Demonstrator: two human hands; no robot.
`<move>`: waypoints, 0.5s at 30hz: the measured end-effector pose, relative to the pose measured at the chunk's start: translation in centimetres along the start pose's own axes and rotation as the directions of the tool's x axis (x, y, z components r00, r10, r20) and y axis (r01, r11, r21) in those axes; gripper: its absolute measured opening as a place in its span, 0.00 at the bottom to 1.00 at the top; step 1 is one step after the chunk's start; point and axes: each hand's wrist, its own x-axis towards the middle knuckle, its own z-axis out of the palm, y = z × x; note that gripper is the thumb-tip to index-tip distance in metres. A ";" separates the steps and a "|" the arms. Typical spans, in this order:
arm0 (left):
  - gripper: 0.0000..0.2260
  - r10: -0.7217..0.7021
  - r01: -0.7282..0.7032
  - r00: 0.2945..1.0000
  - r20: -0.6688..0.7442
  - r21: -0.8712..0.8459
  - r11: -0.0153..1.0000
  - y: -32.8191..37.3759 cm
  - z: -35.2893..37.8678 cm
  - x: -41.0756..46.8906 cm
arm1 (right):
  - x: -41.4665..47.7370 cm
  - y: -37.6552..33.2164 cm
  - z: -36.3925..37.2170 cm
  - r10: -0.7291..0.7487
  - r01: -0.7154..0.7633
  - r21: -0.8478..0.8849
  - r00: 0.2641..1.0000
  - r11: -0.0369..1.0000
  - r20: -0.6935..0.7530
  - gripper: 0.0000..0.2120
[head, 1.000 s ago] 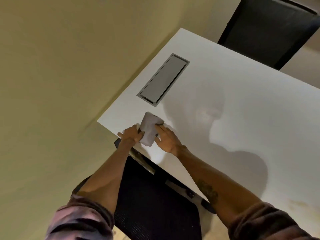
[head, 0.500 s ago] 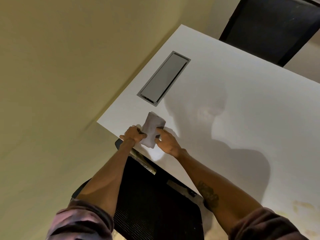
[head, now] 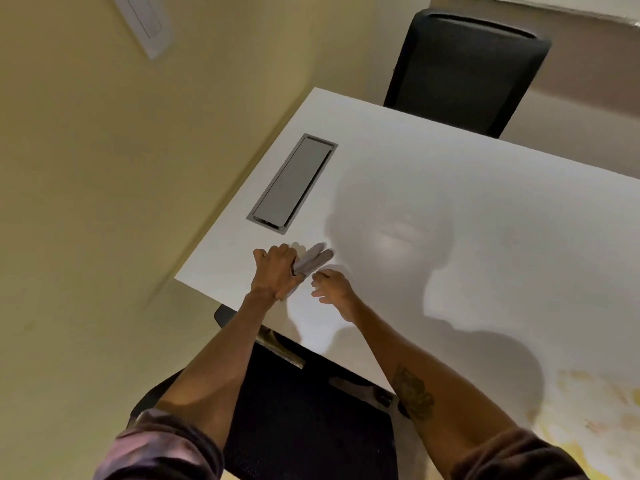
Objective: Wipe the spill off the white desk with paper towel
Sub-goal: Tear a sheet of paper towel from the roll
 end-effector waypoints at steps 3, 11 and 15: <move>0.15 0.103 -0.101 0.994 -0.034 0.074 0.992 3.2 -0.2 0.2 | -1.4 0.6 -2.2 0.024 -0.020 0.144 0.999 0.989 -0.026 0.19; 0.11 0.352 -0.352 0.928 -0.126 0.022 0.936 15.5 0.4 -2.1 | -6.4 3.3 -10.4 0.073 0.122 0.471 0.924 0.874 -0.375 0.20; 0.10 0.523 -0.536 0.820 -0.231 0.007 0.844 21.2 1.0 -4.8 | -9.5 5.5 -14.7 0.177 0.175 0.510 0.803 0.842 -0.568 0.17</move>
